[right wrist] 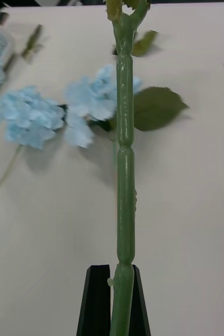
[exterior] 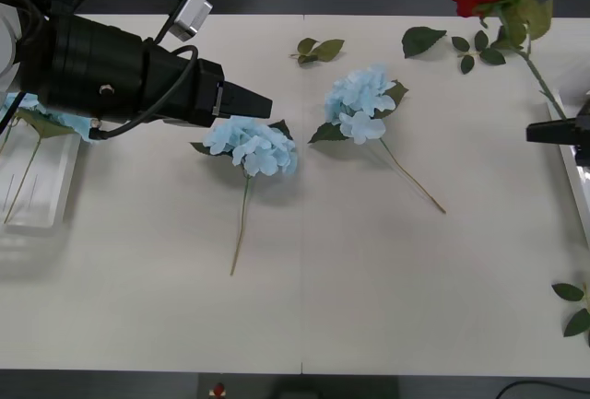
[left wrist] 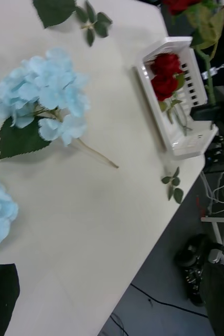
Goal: Put the red flowers into the right box and the blue flowers into the left box
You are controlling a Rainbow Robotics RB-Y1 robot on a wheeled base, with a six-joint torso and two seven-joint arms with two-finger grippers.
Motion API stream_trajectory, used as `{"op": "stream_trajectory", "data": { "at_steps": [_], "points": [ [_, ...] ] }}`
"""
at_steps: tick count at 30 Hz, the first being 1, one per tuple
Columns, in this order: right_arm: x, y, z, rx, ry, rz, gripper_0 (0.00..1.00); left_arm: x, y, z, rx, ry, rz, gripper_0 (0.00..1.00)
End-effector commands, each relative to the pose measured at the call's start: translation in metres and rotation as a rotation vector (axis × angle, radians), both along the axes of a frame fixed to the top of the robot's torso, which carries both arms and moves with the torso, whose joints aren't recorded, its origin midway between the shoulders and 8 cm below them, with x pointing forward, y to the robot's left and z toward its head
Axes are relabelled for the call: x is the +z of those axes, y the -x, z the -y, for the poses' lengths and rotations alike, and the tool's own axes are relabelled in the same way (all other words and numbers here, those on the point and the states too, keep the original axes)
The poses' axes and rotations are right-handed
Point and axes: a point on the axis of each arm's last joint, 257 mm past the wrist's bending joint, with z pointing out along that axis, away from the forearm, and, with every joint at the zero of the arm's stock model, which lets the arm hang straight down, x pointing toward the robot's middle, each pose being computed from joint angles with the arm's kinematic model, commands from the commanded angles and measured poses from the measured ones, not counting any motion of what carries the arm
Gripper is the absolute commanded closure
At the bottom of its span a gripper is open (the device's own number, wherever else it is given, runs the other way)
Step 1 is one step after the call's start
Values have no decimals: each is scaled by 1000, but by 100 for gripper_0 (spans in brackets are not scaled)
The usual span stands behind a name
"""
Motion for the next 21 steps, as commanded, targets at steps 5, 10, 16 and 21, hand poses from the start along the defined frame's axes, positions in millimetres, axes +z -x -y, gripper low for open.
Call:
{"op": "stream_trajectory", "data": {
  "at_steps": [5,10,16,21],
  "points": [
    [-15,-6,124,-203,249,-51,100,-44,-2,-15,176,-192,-58,0],
    [-30,-1,182,-303,350,-80,100,-77,-9,-28,296,-289,-88,0],
    [-38,5,241,-422,444,-87,100,-111,-14,-42,376,-390,-87,0],
    [-41,11,285,-529,480,-82,100,-133,-27,-56,406,-536,23,0]
  ]
}}
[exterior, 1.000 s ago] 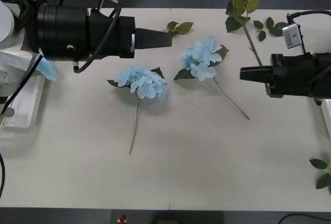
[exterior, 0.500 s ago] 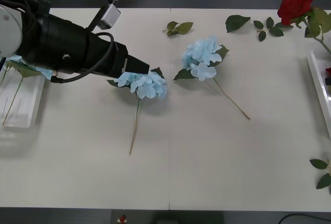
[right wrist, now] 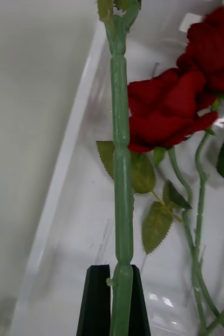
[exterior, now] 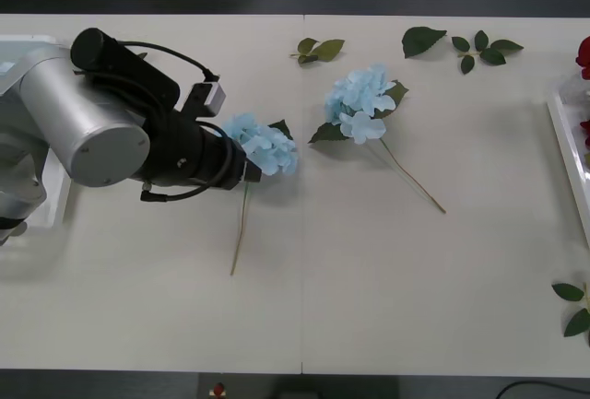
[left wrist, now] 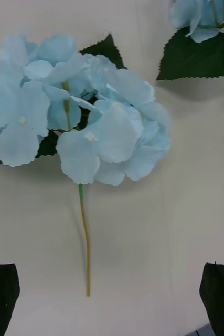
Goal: Put the red flowers into the right box and the blue flowers into the left box
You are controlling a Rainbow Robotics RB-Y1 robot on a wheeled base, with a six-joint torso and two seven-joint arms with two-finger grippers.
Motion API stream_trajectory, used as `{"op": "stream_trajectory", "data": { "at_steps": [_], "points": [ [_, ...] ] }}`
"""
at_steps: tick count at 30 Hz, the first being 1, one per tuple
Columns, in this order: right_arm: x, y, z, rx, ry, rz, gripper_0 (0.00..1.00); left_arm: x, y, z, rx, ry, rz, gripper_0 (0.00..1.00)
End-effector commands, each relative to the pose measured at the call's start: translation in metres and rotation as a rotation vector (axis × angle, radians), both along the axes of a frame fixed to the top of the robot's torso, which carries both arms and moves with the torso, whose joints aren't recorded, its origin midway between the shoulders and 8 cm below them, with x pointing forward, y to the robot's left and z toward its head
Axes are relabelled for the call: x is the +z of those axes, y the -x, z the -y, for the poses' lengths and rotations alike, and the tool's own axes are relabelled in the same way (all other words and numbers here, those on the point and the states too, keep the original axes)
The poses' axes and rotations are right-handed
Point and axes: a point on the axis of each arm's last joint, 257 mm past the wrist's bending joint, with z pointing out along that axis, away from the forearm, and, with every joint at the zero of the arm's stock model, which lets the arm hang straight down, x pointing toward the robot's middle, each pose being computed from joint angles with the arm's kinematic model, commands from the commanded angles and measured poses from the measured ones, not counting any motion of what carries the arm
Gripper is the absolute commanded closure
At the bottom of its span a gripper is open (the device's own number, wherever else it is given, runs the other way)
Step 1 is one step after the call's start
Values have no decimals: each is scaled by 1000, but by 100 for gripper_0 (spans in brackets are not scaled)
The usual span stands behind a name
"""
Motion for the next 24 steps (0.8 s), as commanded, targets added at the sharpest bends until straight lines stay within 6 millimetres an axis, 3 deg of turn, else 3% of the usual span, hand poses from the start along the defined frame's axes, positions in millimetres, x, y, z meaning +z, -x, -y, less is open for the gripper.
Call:
{"op": "stream_trajectory", "data": {
  "at_steps": [1,8,16,20,22,24],
  "points": [
    [20,-2,46,-115,43,43,100,-7,-11,-10,-2,-115,77,0],
    [20,2,89,-234,83,96,100,-40,-21,-12,-8,-165,49,0],
    [-24,13,111,-287,164,70,100,-61,-34,-2,-5,-192,18,0],
    [-37,9,113,-281,216,76,100,-69,-42,0,12,-199,-1,0],
    [-40,8,115,-276,243,78,96,-74,-46,0,20,-209,-9,0],
    [-42,8,113,-274,242,77,77,-78,-47,4,20,-208,-14,0]
  ]
}}
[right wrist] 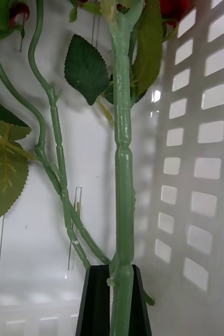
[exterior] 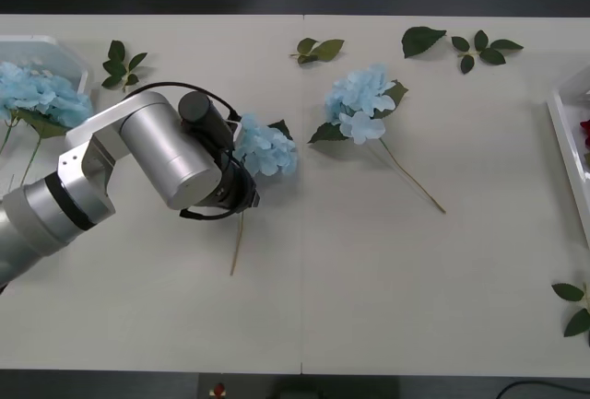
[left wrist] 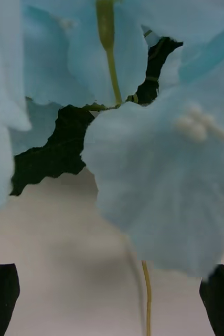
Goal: Put the red flowers into the right box and the blue flowers into the left box
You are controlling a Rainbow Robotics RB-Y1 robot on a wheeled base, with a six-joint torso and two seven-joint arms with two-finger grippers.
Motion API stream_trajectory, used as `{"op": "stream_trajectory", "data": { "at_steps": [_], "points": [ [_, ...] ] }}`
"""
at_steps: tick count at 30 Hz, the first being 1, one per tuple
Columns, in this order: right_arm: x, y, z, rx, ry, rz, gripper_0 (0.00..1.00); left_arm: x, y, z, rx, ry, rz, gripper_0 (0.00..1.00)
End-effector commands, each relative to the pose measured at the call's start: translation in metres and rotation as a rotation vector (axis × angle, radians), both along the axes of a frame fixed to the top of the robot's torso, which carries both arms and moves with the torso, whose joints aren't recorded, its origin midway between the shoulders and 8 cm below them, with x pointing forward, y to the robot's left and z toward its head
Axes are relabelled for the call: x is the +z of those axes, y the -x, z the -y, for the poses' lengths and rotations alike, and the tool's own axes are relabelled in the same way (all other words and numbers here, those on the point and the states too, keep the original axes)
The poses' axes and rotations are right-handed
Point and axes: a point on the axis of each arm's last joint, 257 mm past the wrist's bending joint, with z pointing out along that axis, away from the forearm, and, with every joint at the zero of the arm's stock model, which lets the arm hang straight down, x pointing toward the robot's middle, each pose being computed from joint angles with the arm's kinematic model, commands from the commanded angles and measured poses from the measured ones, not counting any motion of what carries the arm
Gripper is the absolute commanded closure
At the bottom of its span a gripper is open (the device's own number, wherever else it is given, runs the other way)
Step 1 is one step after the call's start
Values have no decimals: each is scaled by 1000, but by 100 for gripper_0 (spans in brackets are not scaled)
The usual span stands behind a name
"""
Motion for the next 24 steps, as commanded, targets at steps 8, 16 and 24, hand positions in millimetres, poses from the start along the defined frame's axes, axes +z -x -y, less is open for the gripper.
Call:
{"op": "stream_trajectory", "data": {
  "at_steps": [8,16,24],
  "points": [
    [11,-15,-17,44,-20,-2,20,4,-20,20,-30,3,39,0],
    [39,-39,-80,191,-128,-59,14,-1,-18,19,-32,-7,37,0],
    [73,-62,-185,348,-238,-98,14,-9,-18,12,-26,-24,29,0]
  ]
}}
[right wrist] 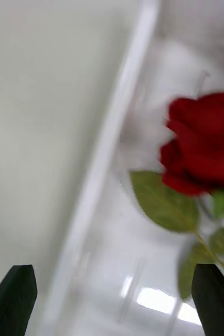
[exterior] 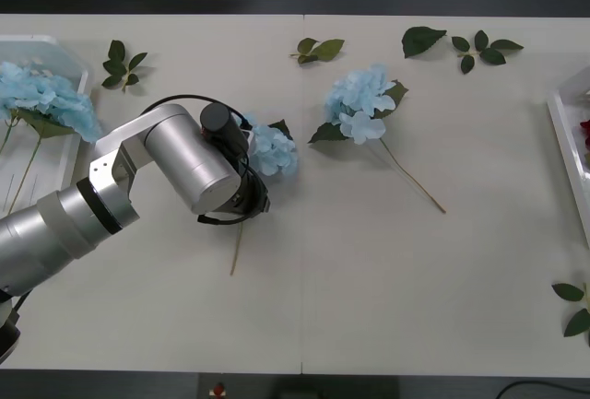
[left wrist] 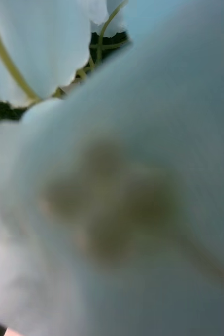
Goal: Put the red flowers into the right box and the blue flowers into the left box
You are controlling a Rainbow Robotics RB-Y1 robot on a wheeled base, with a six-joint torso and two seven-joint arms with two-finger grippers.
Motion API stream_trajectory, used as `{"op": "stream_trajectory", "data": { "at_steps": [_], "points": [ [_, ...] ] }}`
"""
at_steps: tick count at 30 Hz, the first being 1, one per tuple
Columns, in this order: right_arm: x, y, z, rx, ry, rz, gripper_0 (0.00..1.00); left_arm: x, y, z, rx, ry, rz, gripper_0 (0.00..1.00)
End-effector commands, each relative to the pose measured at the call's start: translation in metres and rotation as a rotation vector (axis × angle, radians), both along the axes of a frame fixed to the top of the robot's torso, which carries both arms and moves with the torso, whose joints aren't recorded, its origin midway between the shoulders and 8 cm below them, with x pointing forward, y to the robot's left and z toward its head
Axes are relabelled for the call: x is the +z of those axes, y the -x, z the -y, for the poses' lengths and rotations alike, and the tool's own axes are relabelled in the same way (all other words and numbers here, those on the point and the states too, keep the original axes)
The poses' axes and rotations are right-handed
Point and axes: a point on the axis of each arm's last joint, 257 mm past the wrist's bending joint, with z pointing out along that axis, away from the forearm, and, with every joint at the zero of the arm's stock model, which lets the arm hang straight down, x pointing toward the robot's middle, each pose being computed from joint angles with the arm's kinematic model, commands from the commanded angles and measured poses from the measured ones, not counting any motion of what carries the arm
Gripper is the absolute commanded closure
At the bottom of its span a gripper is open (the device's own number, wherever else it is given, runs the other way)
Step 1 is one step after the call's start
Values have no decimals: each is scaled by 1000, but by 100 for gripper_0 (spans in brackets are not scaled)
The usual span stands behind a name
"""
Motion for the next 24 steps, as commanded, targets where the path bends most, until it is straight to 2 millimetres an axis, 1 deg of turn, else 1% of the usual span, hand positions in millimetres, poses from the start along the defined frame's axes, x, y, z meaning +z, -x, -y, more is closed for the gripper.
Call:
{"op": "stream_trajectory", "data": {
  "at_steps": [1,2,6,7,8,9,10,11,12,14,16,17,18,19,20,21,23,24],
  "points": [
    [46,-10,-35,46,9,15,14,12,-15,-3,-29,-29,44,0],
    [48,-12,-53,63,-1,10,14,11,-15,-3,-31,-29,44,0],
    [60,-14,-102,78,-44,0,14,9,-13,-3,-34,-33,40,0],
    [63,-15,-112,80,-50,4,14,8,-13,-3,-32,-31,40,0],
    [63,-15,-115,81,-49,5,14,8,-12,-3,-31,-33,38,0],
    [69,-17,-133,77,-63,15,14,7,-12,-4,-30,-33,38,0],
    [69,-18,-140,75,-71,17,14,6,-12,-4,-29,-33,36,0],
    [71,-19,-154,61,-91,19,14,5,-11,-4,-31,-33,35,0],
    [72,-20,-160,58,-96,19,14,5,-11,-5,-29,-33,35,0],
    [74,-25,-183,59,-113,31,14,5,-11,-5,-28,-35,35,0],
    [72,-30,-199,57,-119,32,14,4,-11,-6,-26,-36,35,0],
    [70,-35,-212,58,-125,26,13,4,-11,-5,-26,-36,33,0],
    [70,-38,-219,60,-130,27,14,3,-11,-6,-26,-40,34,0],
    [66,-45,-234,64,-129,23,14,2,-10,-6,-28,-44,34,0],
    [64,-49,-241,69,-127,23,14,2,-11,-6,-28,-45,37,0],
    [58,-58,-256,70,-129,23,14,0,-11,-6,-27,-45,37,0],
    [53,-68,-269,78,-121,23,14,-1,-12,-7,-26,-46,38,0],
    [50,-78,-280,91,-98,29,14,-2,-13,-8,-23,-44,40,0]
  ]
}}
